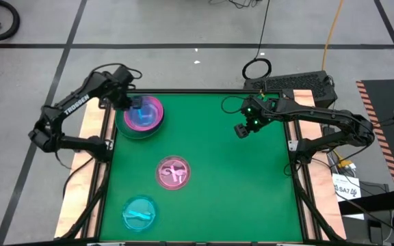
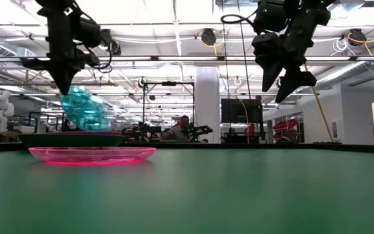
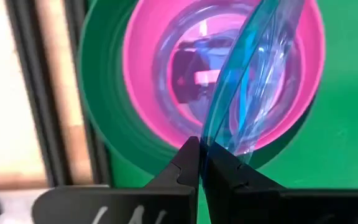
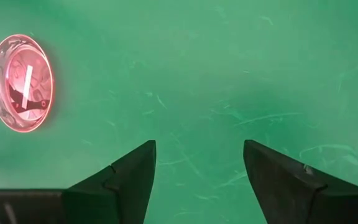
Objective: Stack plastic plates
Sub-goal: Stack the right blue plate on top of the light pink plate, then stack the light pink plate on top of the blue plate
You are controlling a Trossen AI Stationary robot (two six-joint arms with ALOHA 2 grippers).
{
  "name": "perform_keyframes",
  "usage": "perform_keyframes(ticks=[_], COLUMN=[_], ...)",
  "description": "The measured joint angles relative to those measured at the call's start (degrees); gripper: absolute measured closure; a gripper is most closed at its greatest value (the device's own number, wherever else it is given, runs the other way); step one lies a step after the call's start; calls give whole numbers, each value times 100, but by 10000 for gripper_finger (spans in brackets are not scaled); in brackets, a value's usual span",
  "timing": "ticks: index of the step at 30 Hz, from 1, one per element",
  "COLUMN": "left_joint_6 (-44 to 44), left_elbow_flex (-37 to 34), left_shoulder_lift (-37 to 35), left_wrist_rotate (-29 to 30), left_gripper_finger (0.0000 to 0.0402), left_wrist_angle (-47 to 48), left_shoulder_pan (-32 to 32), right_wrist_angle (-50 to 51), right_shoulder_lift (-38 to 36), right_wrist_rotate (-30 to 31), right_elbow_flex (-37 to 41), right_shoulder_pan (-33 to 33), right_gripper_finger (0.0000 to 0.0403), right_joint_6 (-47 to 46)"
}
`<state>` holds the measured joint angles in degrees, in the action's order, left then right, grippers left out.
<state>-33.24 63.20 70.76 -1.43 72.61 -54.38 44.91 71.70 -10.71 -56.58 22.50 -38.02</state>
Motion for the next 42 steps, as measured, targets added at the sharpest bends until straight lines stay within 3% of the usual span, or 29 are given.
perform_keyframes(ticks=[7,17,25,34,42], left_joint_6=[-128,-142,-112,42,-223], left_elbow_flex=[0,0,0,0,2], left_shoulder_lift=[20,24,24,24,24], left_wrist_rotate=[0,0,1,2,0], left_gripper_finger=[383,277,254,254,254], left_wrist_angle=[56,56,58,52,-92], left_shoulder_pan=[-296,-318,-94,627,1755], right_wrist_angle=[44,44,39,-15,-30], right_shoulder_lift=[2,2,2,2,-11], right_wrist_rotate=[-1,-1,-6,-313,-331], right_elbow_flex=[0,0,0,0,0], right_shoulder_pan=[0,0,0,-13,-195], right_gripper_finger=[167,167,167,167,167], right_joint_6=[124,122,-19,-94,-346])
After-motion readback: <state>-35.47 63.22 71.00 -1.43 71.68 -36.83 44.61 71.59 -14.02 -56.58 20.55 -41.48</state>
